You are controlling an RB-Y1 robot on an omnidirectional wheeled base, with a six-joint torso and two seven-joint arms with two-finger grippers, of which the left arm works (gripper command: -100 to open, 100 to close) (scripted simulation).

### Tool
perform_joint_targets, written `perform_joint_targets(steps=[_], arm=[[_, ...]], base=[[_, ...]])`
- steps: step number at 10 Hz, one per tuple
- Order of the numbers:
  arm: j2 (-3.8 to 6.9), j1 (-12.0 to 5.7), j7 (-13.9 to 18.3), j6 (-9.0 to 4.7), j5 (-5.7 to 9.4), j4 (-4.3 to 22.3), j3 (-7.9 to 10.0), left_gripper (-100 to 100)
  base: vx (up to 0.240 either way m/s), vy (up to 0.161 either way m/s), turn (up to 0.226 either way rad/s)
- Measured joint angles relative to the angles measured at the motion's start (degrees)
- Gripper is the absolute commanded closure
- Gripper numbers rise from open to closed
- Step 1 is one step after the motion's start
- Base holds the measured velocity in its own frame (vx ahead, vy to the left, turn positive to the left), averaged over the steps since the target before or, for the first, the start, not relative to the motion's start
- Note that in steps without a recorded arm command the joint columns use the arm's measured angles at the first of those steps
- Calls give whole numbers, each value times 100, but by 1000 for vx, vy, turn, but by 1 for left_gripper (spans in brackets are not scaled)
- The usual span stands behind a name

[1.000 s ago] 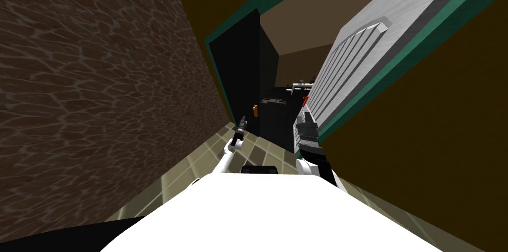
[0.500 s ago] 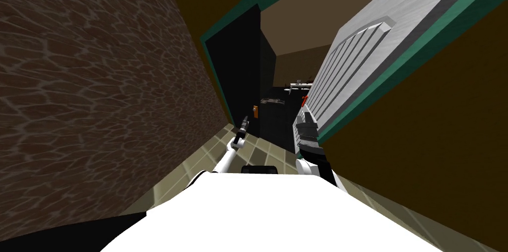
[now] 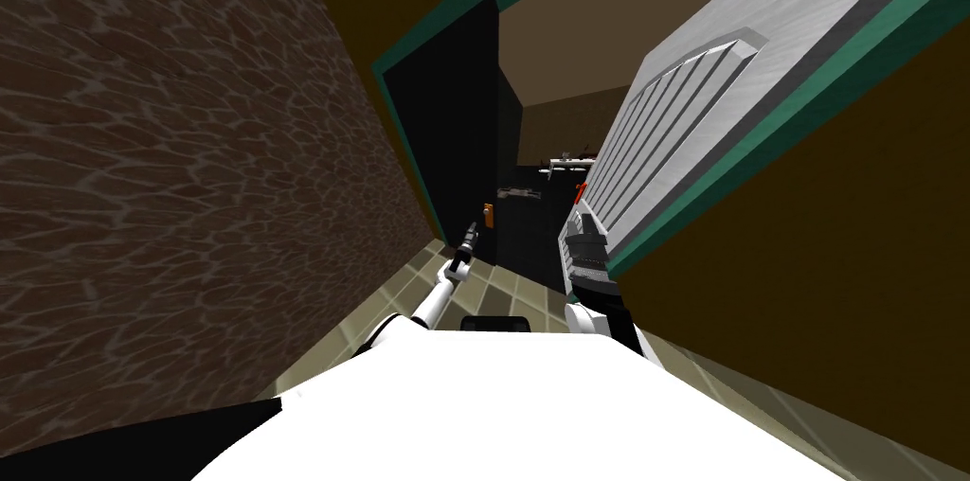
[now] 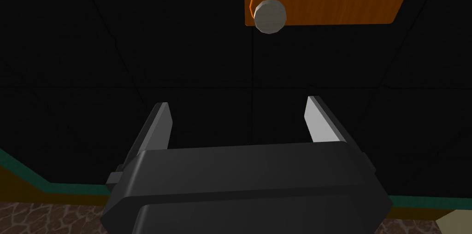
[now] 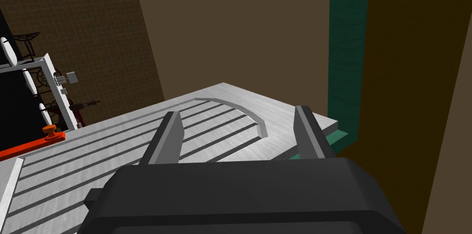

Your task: Push the door open

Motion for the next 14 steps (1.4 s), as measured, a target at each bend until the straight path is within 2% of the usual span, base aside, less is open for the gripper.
perform_joint_targets(steps=[1, 3, 7, 12, 13, 14], arm=[[-17, -53, 11, 16, -3, 75, -23, -100], [-63, -257, 36, -32, -1, 415, -44, -100], [-144, -508, 89, -37, -9, 838, -121, -100], [-317, -986, 152, -142, -6, 1641, -188, -100], [-320, -997, 155, -149, -6, 1660, -189, -100], [-226, -976, 168, -127, -5, 1616, -192, -100]], base=[[70, 80, -64], [72, 71, -61], [76, 73, -62], [78, 91, -58], [121, -1, -30], [168, -66, -26]])
